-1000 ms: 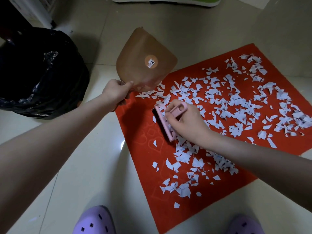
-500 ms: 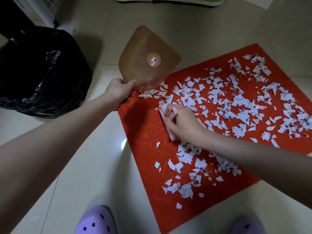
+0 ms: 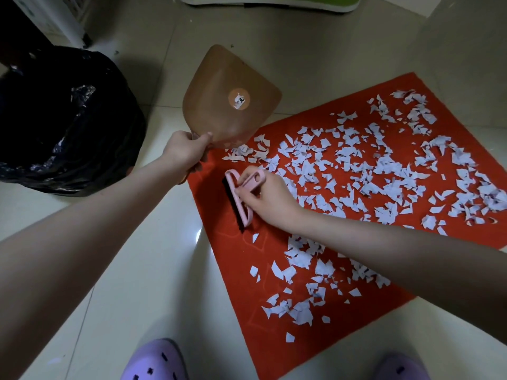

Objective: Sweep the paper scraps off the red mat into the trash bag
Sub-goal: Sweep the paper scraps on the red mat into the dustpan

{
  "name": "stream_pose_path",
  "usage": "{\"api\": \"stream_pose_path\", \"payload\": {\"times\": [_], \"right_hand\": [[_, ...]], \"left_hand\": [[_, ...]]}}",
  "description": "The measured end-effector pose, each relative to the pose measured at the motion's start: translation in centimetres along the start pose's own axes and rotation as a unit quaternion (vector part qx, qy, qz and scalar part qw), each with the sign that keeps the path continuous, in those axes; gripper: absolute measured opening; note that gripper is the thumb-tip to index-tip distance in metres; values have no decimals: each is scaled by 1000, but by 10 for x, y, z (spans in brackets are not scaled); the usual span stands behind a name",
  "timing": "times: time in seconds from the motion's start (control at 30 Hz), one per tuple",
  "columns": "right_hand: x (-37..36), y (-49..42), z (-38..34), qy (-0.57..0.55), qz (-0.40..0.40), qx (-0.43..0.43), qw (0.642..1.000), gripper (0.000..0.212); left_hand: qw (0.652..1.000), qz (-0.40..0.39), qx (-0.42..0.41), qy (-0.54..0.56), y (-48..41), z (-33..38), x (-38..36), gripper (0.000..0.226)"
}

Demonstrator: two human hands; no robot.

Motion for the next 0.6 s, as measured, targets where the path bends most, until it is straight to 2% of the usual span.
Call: {"api": "stream_pose_path", "payload": {"times": [0.17, 0.27, 0.43, 0.6], "right_hand": [[39, -12, 17, 43, 39, -63, 996, 13], [74, -6, 9, 70, 94, -61, 991, 10], [79, -19, -2, -15, 149, -49, 987, 7], [55, -57, 13, -106, 177, -80, 975, 21]], "left_hand": [[1000, 9, 4, 19, 0, 3, 3, 34], [1000, 13, 8, 23, -2, 1, 7, 32], [999, 23, 7, 28, -6, -2, 13, 34], [997, 53, 21, 59, -8, -4, 20, 34]]}}
Point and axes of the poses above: each hand's wrist, its own y-axis away from the middle knuckle, its own x-axis out of the back of the hand, z = x × y, the point moved 10 cm from there along -y, towards the middle knuckle, and after that the axes turned 9 degrees about -y, right-handed, at the moved point
